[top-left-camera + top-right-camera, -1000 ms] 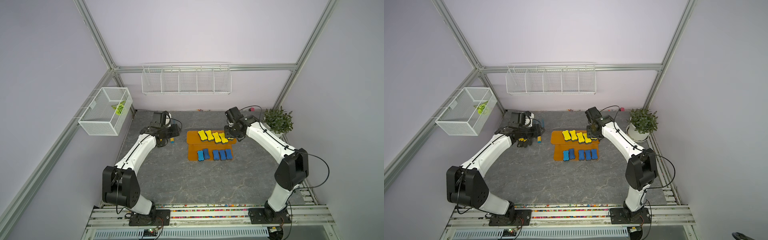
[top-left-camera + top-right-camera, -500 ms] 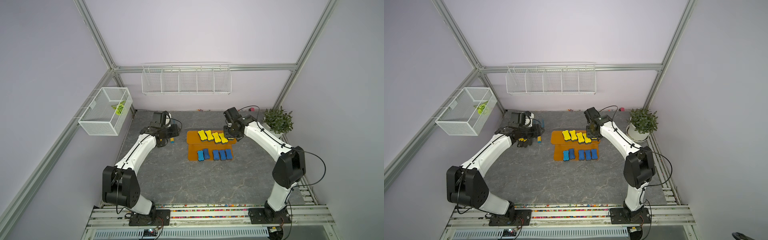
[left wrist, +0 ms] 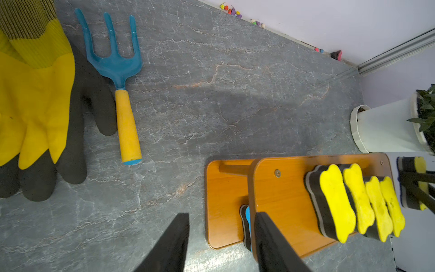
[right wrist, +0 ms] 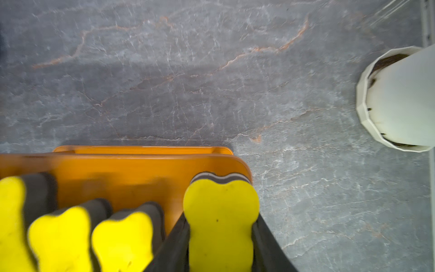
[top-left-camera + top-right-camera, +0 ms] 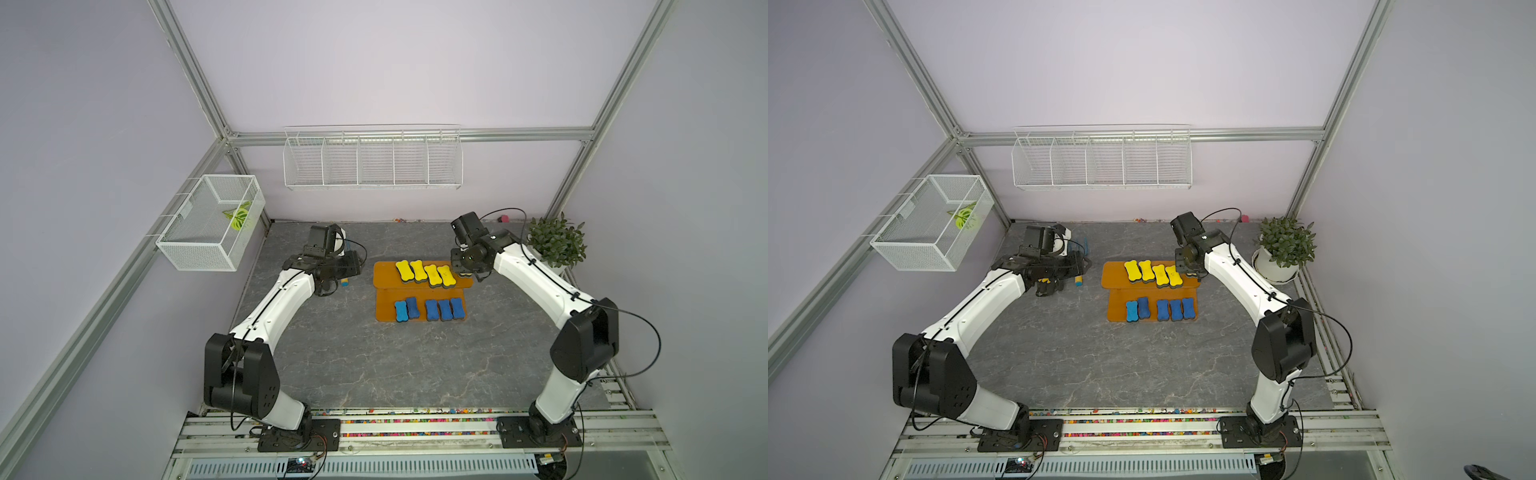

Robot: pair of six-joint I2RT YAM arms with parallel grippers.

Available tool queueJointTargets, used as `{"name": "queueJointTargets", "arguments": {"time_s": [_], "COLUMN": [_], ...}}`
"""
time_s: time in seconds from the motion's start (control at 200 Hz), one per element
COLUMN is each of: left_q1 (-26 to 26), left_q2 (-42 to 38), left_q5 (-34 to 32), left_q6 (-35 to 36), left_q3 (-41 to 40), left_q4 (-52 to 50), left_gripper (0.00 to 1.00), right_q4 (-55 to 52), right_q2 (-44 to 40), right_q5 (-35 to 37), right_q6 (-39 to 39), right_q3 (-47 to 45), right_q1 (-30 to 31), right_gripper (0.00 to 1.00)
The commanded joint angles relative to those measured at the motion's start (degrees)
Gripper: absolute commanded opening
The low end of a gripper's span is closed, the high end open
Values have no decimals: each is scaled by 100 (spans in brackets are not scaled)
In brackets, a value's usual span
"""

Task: Remove the whiteboard erasers from the shelf
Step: Pick up the whiteboard eraser from the shelf, then place the whiteboard eraser at the center of the board.

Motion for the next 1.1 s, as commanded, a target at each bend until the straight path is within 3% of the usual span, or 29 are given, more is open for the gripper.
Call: {"name": "queueJointTargets", "arguments": {"time_s": [0.0,0.305,0.625,0.905,1.095], "left_q1": [-89,-118,-122,-122,-120], "left_q2": [-241,-473,-643,-853,-832], "left_q5": [73,21,97,-139,-235], "left_q6": [1,147,148,153,0], "left_q3": [-72,-71,-169,-288,-326], "left_q4": [-63,-253,-171,-103,-59], "left_gripper": [50,50,50,50,50], "right_q4": [-74,44,-339,-156,31], "right_q2": [-509,-1699,-2822,-3115,-2861], "right_q5": [168,338,783,844,659], "right_q6": [-95,140,1090,2559,3417], "right_q3": [-206,-1268,-2602,-4157,-4829], "right_q1": [43,415,1565,2911,3457], "right_gripper": [35,33,32,31,31]}}
